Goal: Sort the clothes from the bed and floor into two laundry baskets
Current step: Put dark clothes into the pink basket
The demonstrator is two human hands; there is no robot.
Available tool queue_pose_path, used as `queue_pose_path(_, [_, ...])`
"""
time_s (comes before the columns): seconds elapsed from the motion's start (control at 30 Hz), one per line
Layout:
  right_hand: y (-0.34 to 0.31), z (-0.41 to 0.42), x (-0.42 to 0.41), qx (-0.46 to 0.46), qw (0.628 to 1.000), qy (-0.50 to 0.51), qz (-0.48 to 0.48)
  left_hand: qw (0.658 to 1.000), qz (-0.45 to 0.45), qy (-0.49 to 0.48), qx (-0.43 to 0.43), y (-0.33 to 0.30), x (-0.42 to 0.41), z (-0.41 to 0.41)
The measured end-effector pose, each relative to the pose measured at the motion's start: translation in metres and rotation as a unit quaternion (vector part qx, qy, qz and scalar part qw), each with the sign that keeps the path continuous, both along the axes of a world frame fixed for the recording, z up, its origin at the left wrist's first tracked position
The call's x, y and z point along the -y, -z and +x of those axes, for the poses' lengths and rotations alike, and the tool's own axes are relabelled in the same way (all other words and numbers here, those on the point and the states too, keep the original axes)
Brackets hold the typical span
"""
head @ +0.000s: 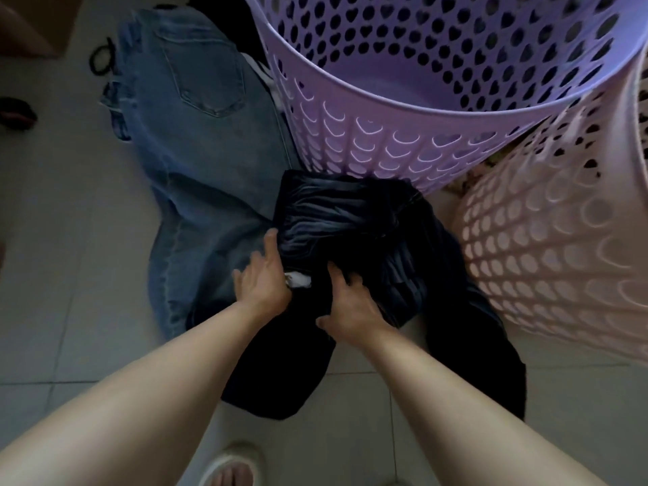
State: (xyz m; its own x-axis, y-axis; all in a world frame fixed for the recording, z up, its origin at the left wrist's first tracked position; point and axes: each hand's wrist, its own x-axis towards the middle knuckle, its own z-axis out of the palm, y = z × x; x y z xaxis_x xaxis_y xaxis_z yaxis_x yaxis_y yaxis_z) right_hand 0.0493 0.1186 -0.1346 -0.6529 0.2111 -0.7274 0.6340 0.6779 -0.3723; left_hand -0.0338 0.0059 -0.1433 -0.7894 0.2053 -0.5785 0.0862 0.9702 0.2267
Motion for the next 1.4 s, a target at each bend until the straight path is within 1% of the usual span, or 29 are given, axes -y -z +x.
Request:
queue_pose_path(0.13, [-0.012, 0.008, 0.001, 0.006, 1.000, 0.003, 0.004, 0.996, 0.041, -0.063, -0.049, -0.021, -0.005, 0.004])
queue_pose_path(0.2, [-0.030, 0.013, 0.004, -0.005, 1.000, 0.022, -0.002, 0.994, 0.056, -0.081, -0.050, -0.044, -0.008, 0.008])
queue_pose_path(0.33, [-0.082, 0.017, 0.011, -0.056, 0.998, 0.023, -0.011, 0.989, 0.105, -0.086, -0.055, -0.105, -0.019, 0.015])
queue_pose_path(0.37, [-0.104, 0.017, 0.011, -0.061, 0.998, 0.018, -0.013, 0.988, 0.113, -0.083, -0.058, -0.128, -0.022, 0.016])
queue_pose_path(0.47, [-0.146, 0.021, 0.013, -0.068, 0.997, 0.013, -0.033, 0.983, 0.148, -0.093, -0.056, -0.173, -0.032, 0.015])
queue_pose_path(0.53, [-0.182, 0.025, 0.011, -0.083, 0.995, 0.038, -0.038, 0.975, 0.186, -0.115, -0.048, -0.211, -0.040, 0.015])
queue_pose_path(0.63, [-0.231, 0.030, 0.007, -0.114, 0.990, 0.076, -0.038, 0.967, 0.225, -0.108, -0.040, -0.263, -0.055, 0.016])
queue_pose_path(0.77, [-0.295, 0.034, -0.001, -0.143, 0.982, 0.113, -0.049, 0.966, 0.239, -0.097, -0.007, -0.330, -0.071, 0.019])
queue_pose_path(0.93, [-0.377, 0.036, -0.017, -0.212, 0.963, 0.168, -0.015, 0.954, 0.278, -0.103, 0.039, -0.413, -0.086, 0.019])
queue_pose_path(1.1, [-0.463, 0.041, -0.033, -0.258, 0.933, 0.249, -0.039, 0.940, 0.317, -0.107, 0.070, -0.491, -0.105, 0.017])
queue_pose_path(1.17, [-0.498, 0.042, -0.042, -0.263, 0.923, 0.277, -0.034, 0.929, 0.348, -0.099, 0.081, -0.526, -0.112, 0.017])
queue_pose_path(1.3, [-0.551, 0.041, -0.061, -0.246, 0.913, 0.326, 0.005, 0.915, 0.383, -0.058, 0.114, -0.569, -0.116, 0.017])
queue_pose_path(1.4, [-0.595, 0.038, -0.069, -0.238, 0.912, 0.333, 0.038, 0.905, 0.400, -0.022, 0.141, -0.601, -0.113, 0.020])
